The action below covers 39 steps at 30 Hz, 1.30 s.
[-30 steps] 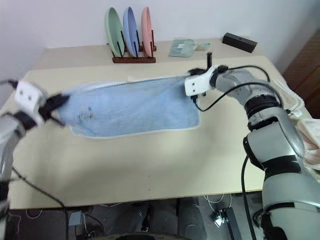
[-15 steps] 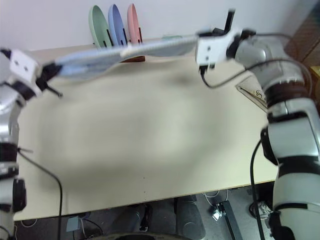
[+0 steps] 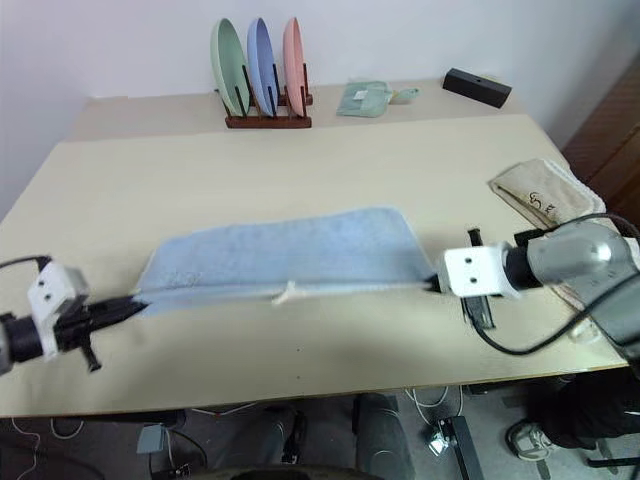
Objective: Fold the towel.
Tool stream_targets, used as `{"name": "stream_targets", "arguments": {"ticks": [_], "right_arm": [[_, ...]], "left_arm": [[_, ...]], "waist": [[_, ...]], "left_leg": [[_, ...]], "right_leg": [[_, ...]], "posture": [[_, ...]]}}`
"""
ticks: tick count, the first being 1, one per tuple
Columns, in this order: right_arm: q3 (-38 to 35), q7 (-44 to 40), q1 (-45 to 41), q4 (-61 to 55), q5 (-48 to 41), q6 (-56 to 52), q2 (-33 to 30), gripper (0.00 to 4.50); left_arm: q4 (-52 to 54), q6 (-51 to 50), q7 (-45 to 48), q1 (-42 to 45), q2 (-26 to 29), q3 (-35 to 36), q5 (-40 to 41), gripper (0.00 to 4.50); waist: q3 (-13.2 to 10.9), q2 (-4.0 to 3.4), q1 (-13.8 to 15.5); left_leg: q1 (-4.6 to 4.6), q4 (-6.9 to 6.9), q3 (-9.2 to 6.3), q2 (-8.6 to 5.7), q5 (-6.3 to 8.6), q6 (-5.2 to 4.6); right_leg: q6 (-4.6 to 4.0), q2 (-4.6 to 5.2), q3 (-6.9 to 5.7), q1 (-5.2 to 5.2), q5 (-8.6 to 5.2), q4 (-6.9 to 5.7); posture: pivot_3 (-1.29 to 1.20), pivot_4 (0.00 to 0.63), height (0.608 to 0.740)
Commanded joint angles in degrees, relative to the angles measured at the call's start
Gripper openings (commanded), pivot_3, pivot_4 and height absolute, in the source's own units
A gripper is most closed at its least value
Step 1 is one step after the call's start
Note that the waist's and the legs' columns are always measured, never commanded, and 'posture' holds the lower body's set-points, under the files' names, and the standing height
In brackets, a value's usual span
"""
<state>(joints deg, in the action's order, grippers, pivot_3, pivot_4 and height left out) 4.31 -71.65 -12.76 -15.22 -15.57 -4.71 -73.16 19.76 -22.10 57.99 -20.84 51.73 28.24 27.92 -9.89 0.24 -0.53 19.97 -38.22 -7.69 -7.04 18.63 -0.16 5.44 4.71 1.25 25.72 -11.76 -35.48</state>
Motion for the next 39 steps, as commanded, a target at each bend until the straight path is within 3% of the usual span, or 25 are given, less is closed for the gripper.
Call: {"name": "stream_targets", "arguments": {"ticks": [1,5,14,20,27,31,36,39], "right_arm": [[-4.70,0.71,-0.96,-1.93,-1.58,-3.20,0.19,0.06],[-1.22,2.76,-9.05,4.14,3.53,-0.74,4.77,0.06],[11.34,4.09,-29.96,34.53,19.46,15.00,20.24,0.06],[14.40,5.57,-37.41,51.04,24.03,23.89,27.73,0.06],[14.99,8.31,-41.83,61.41,27.78,30.41,31.28,0.06],[13.77,8.43,-42.38,61.91,27.52,29.06,31.39,1.28],[11.18,13.07,-41.71,58.74,28.37,28.84,28.45,3.86],[6.38,13.39,-37.37,52.20,24.13,23.70,25.84,3.86]], "left_arm": [[1.16,-1.48,-1.90,0.43,0.42,2.84,-0.50,0.00],[-2.49,0.41,-5.35,6.43,0.22,-0.50,-3.85,0.00],[-16.74,5.02,-7.04,22.55,-0.53,-11.87,-10.55,0.00],[-21.78,8.14,-7.12,24.30,-0.95,-15.38,-13.75,0.00],[-24.08,8.77,-7.56,24.49,-1.36,-16.12,-14.99,0.00],[-24.66,6.45,-8.81,26.19,-2.83,-14.87,-12.93,1.32],[-26.11,9.56,-14.76,27.81,-4.31,-13.33,-15.45,3.91],[-24.95,10.16,-19.57,29.47,-7.00,-9.80,-13.70,3.91]], "waist": [[-0.02,0.00,0.12],[-0.03,0.04,0.13],[-0.02,0.07,-0.30],[-0.03,0.07,-0.29],[-0.03,0.06,-0.25],[-0.03,0.06,-0.26],[-0.03,0.05,-0.25],[-0.01,0.06,-0.06]], "left_leg": [[-0.07,-0.01,-0.01,0.04,0.00,0.00],[-0.50,0.01,-0.01,0.04,0.02,-0.01],[-0.38,0.11,0.11,0.03,-0.10,0.38],[-0.23,0.17,0.11,0.03,-0.07,0.40],[-0.20,0.15,0.10,0.02,-0.07,0.41],[-0.19,0.14,0.09,0.02,-0.07,0.41],[-0.13,0.14,0.10,0.02,-0.08,0.41],[0.45,-0.05,0.12,0.00,-0.10,0.45]], "right_leg": [[-0.04,-0.03,-0.06,-0.15,0.00,0.13],[-0.05,-0.02,-0.14,-0.60,0.00,0.25],[0.03,-0.02,-0.09,-0.30,0.08,0.22],[0.03,-0.05,-0.07,-0.10,0.08,0.23],[0.03,-0.06,-0.07,-0.07,0.08,0.19],[0.03,-0.06,-0.07,-0.06,0.08,0.18],[0.03,-0.07,-0.06,0.04,0.08,0.13],[0.02,-0.05,-0.03,0.66,0.10,-0.07]], "posture": [[0.00,0.150,0.733],[0.00,0.150,0.733],[0.00,0.150,0.733],[0.00,0.150,0.733],[0.00,0.150,0.733],[0.00,0.150,0.733],[0.00,0.150,0.733],[0.00,0.150,0.733]]}}
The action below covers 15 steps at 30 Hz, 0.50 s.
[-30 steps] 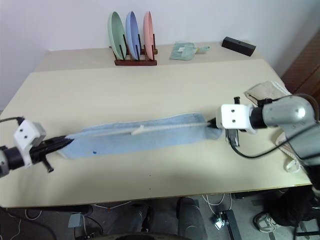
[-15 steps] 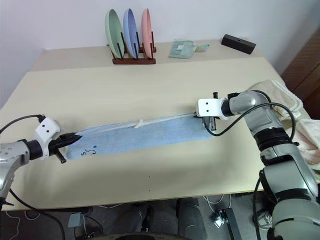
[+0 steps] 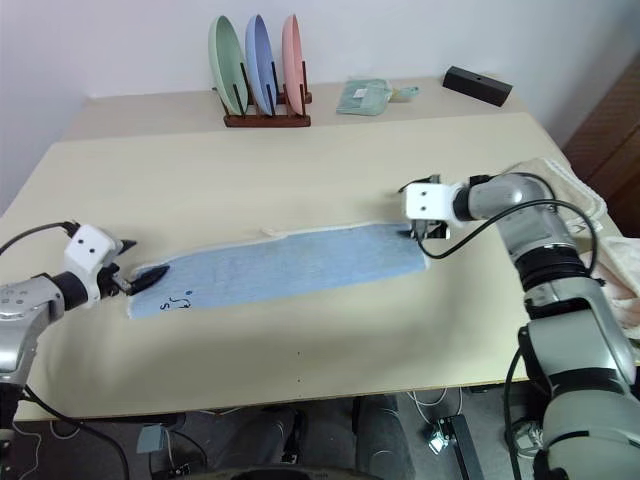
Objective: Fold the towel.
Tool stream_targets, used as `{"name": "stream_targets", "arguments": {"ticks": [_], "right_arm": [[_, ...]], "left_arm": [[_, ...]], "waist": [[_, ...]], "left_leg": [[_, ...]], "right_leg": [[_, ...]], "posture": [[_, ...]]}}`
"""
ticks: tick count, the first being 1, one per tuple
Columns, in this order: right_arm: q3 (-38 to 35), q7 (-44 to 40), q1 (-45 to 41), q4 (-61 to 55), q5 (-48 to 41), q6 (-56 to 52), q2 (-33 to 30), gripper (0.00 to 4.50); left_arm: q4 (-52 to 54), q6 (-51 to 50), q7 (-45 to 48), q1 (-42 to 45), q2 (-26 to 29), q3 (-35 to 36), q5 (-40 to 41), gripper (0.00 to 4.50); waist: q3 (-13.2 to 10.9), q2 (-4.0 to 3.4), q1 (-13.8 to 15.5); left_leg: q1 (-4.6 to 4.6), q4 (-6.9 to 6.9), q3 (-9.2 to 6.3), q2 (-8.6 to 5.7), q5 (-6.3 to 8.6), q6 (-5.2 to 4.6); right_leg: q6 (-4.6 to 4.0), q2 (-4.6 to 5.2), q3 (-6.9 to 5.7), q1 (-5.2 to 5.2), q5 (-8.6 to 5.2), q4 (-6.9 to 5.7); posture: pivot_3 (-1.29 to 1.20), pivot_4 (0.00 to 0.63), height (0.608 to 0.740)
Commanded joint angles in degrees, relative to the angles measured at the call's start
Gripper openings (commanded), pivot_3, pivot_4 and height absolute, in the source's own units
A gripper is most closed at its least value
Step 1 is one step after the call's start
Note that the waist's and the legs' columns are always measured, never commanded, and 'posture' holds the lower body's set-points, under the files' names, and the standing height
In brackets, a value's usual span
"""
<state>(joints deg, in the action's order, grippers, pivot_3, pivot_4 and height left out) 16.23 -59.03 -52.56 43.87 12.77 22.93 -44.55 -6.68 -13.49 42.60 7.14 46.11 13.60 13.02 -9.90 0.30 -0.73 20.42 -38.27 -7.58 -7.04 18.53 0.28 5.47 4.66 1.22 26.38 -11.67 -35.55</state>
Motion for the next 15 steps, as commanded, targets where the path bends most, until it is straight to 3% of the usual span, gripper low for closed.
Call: {"name": "stream_targets", "arguments": {"ticks": [1,4,6,8,12,15], "right_arm": [[-7.73,0.13,5.15,-10.63,-6.46,-6.89,-3.86,3.86],[-17.16,-0.82,15.28,-25.71,-17.50,-24.32,-5.55,3.86],[-23.34,-0.11,22.79,-36.21,-24.96,-37.62,-5.91,4.42],[-27.89,0.74,31.19,-46.86,-30.83,-48.34,-6.09,4.49],[-35.10,4.56,43.19,-63.09,-42.16,-64.55,-3.84,4.49],[-38.85,9.30,47.76,-68.69,-47.58,-71.43,-0.70,4.49]], "left_arm": [[2.67,1.07,-5.50,1.70,-2.31,6.18,2.08,3.91],[6.29,0.93,-7.99,1.19,-4.12,9.40,3.69,3.91],[8.91,0.43,-8.63,1.03,-5.10,10.20,4.92,3.96],[12.43,-1.11,-7.46,0.49,-5.47,9.15,6.31,3.96],[16.95,-3.44,-3.90,-1.42,-3.75,4.43,5.22,3.96],[15.11,-3.25,-3.03,-2.02,-2.35,2.55,2.61,3.96]], "waist": [[0.01,0.02,0.33],[0.04,0.07,0.48],[0.05,0.06,0.58],[0.06,0.03,1.05],[0.09,0.00,1.38],[0.11,0.04,1.42]], "left_leg": [[0.09,-0.01,-0.01,0.00,-0.01,0.02],[0.14,0.04,-0.11,0.01,-0.01,0.02],[0.14,0.03,-0.07,0.00,0.00,0.01],[0.09,0.01,-0.06,0.00,0.00,0.00],[-0.01,0.01,-0.01,0.01,0.01,-0.01],[-0.07,0.00,0.05,0.02,0.01,-0.03]], "right_leg": [[0.00,0.01,-0.01,0.09,0.01,0.00],[0.00,0.02,-0.05,0.06,0.01,0.08],[0.01,0.04,-0.03,0.05,0.01,0.09],[0.01,0.04,0.04,0.01,0.02,0.07],[0.01,0.03,0.11,-0.05,0.03,0.01],[0.01,0.02,0.14,-0.10,0.09,0.00]], "posture": [[0.00,0.150,0.733],[0.00,0.150,0.733],[0.00,0.150,0.733],[0.00,0.150,0.733],[0.00,0.150,0.733],[0.00,0.150,0.733]]}}
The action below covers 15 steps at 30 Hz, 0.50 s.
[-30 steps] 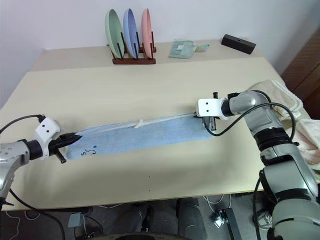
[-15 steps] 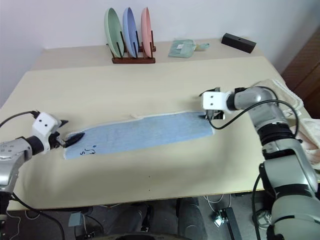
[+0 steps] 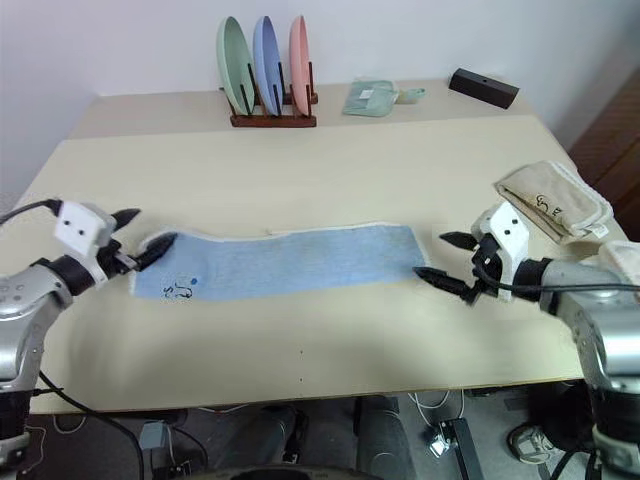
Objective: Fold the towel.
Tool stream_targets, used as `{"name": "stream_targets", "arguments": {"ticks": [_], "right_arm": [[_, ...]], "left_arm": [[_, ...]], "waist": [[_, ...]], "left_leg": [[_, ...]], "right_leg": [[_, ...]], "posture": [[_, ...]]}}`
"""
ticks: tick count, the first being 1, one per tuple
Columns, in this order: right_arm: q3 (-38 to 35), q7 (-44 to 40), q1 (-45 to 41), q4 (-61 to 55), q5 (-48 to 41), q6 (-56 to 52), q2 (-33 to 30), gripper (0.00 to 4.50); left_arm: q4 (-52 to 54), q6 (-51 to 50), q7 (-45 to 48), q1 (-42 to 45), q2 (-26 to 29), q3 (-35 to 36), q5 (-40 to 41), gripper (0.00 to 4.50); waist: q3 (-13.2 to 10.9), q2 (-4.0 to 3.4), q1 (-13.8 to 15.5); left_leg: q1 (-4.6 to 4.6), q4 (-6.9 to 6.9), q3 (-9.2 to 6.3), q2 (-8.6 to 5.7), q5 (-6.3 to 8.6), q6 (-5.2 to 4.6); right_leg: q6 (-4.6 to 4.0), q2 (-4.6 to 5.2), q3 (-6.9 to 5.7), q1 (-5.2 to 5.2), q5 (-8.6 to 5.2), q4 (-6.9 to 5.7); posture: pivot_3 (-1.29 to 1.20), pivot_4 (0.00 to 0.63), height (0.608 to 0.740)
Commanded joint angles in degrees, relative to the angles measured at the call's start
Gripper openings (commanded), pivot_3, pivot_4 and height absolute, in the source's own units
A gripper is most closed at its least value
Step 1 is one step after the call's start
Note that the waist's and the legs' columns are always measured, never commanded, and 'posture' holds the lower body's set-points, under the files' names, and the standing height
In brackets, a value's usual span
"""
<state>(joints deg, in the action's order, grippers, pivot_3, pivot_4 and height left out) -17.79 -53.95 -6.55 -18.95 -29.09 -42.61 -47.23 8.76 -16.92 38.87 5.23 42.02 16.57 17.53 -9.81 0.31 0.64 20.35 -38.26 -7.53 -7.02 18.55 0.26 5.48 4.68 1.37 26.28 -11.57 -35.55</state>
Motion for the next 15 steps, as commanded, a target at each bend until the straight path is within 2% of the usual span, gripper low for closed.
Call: {"name": "stream_targets", "arguments": {"ticks": [1,11,15], "right_arm": [[-5.65,5.68,2.42,-6.76,-6.89,-7.32,2.85,4.49],[-12.15,20.94,5.18,-9.14,-20.84,-23.89,12.41,4.49],[-13.76,30.30,5.33,-9.07,-23.95,-29.55,18.03,4.49]], "left_arm": [[-1.27,0.12,0.60,0.00,1.87,-0.54,-2.21,3.96],[-11.58,5.85,-5.70,4.91,2.67,1.26,-7.90,3.96],[-12.51,7.47,-7.76,6.76,2.02,2.13,-7.43,3.96]], "waist": [[0.03,0.04,0.05],[0.07,0.12,0.15],[0.14,0.23,0.11]], "left_leg": [[0.00,0.00,-0.01,0.00,0.01,-0.02],[0.02,-0.02,-0.02,0.00,-0.02,0.02],[0.03,0.00,-0.06,0.01,-0.02,0.02]], "right_leg": [[-0.01,0.00,0.00,-0.01,0.01,0.01],[0.01,0.00,-0.04,-0.02,0.06,0.05],[0.01,-0.01,-0.05,-0.01,0.06,0.05]], "posture": [[0.00,0.150,0.733],[0.00,0.150,0.733],[0.00,0.150,0.733]]}}
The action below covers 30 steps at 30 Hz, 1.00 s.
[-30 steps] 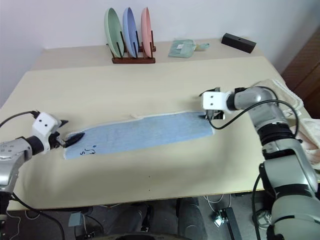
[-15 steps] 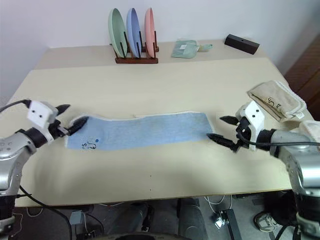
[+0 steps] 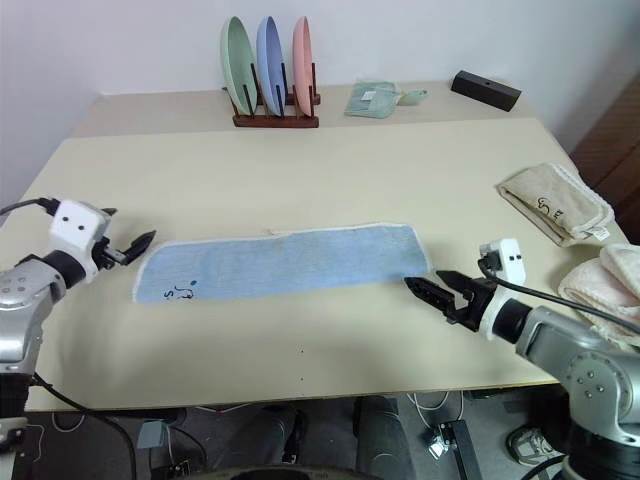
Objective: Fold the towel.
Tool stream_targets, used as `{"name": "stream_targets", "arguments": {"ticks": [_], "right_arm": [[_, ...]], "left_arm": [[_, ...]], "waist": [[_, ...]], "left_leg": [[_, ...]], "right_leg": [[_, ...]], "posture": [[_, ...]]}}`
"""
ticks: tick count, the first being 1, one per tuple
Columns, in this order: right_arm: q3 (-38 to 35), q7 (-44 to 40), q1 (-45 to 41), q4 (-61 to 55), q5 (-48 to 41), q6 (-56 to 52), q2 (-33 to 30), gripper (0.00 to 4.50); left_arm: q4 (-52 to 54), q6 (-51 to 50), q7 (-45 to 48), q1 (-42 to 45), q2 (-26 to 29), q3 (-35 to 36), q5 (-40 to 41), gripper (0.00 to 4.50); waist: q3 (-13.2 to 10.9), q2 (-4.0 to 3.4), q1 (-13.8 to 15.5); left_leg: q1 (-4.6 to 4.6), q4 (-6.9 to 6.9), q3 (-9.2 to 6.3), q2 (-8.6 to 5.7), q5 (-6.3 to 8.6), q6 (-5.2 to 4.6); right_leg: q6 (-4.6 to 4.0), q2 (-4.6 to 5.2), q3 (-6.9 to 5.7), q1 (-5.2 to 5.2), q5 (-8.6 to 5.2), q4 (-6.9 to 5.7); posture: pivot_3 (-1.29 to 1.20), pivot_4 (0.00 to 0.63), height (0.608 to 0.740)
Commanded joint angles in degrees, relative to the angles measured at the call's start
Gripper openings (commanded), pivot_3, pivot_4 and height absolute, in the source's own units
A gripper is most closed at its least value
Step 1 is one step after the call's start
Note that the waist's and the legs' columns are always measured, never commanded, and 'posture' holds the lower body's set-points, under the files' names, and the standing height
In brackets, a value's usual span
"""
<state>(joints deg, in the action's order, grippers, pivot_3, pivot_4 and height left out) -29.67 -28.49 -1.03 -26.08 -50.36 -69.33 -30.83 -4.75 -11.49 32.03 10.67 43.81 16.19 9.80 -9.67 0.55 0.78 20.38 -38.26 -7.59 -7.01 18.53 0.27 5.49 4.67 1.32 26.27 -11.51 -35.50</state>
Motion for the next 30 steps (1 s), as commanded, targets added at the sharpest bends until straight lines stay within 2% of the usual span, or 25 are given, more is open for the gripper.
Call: {"name": "stream_targets", "arguments": {"ticks": [1,5,9,11,14,19,22,29,30], "right_arm": [[-1.65,6.10,0.23,-2.44,-2.81,-3.33,2.18,4.49],[-3.94,14.21,-1.17,-2.07,-6.09,-5.86,8.02,4.49],[-5.32,20.36,-3.20,-0.66,-8.08,-6.73,11.55,4.49],[-6.13,26.33,-6.31,2.49,-7.58,-5.69,15.54,4.49],[-7.34,33.06,-11.31,7.40,-7.17,-4.00,20.52,4.49],[-7.27,37.77,-16.71,11.91,-8.35,-1.47,24.17,4.49],[-6.22,39.38,-17.49,12.70,-7.51,-0.03,24.44,3.70],[-6.70,41.21,-16.11,11.35,-10.81,0.36,23.73,0.11],[-6.75,41.40,-15.82,11.14,-11.30,0.42,23.42,0.05]], "left_arm": [[2.99,2.25,0.61,1.04,-0.40,2.37,2.08,3.96],[15.85,-1.99,8.58,-1.01,-3.34,-2.27,11.06,3.96],[21.53,-5.15,10.64,-1.51,-4.84,-6.22,13.10,3.96],[26.11,-8.09,13.18,-1.30,-6.86,-12.07,15.97,3.96],[29.48,-9.43,15.22,-1.28,-9.45,-19.83,15.40,3.96],[30.97,-9.86,14.16,-1.20,-13.30,-23.56,15.22,3.96],[31.49,-9.89,13.77,-1.87,-14.16,-24.26,15.11,3.96],[30.55,-9.21,12.34,-3.81,-14.77,-22.75,14.69,3.96],[30.23,-8.96,12.28,-4.04,-14.76,-22.56,14.60,3.96]], "waist": [[0.00,-0.01,-0.03],[0.03,0.01,-0.01],[0.04,0.00,-0.21],[0.07,-0.03,-0.38],[0.29,0.02,-0.53],[0.43,-0.04,-0.86],[0.48,-0.05,-1.16],[0.50,-0.10,-1.40],[0.50,-0.10,-1.40]], "left_leg": [[0.00,-0.01,0.03,-0.01,0.00,0.00],[0.03,-0.02,0.04,-0.01,0.00,0.00],[-0.01,-0.02,0.05,-0.01,0.00,0.00],[-0.04,0.01,0.05,0.01,0.00,0.00],[-0.13,-0.04,0.10,0.00,0.00,0.00],[-0.15,-0.03,0.12,0.04,-0.01,-0.01],[-0.14,-0.03,0.13,0.03,-0.01,-0.02],[-0.08,0.00,0.12,0.04,-0.01,-0.02],[-0.09,0.00,0.12,0.04,0.00,-0.03]], "right_leg": [[0.00,0.01,0.01,0.01,0.00,0.00],[0.02,0.03,0.02,0.00,0.01,0.04],[0.03,0.00,0.04,-0.01,0.02,0.01],[0.02,-0.03,0.04,0.00,0.02,0.00],[0.02,-0.02,0.05,-0.16,0.05,0.02],[0.02,-0.10,0.07,-0.12,0.07,-0.01],[0.02,-0.09,0.06,-0.14,0.08,0.01],[0.02,-0.10,0.07,-0.03,0.07,0.00],[0.02,-0.10,0.07,-0.05,0.07,0.00]], "posture": [[0.00,0.150,0.733],[0.00,0.150,0.733],[0.00,0.150,0.733],[0.00,0.150,0.733],[0.00,0.150,0.733],[0.00,0.150,0.733],[0.00,0.150,0.733],[0.00,0.150,0.733],[0.00,0.150,0.733]]}}
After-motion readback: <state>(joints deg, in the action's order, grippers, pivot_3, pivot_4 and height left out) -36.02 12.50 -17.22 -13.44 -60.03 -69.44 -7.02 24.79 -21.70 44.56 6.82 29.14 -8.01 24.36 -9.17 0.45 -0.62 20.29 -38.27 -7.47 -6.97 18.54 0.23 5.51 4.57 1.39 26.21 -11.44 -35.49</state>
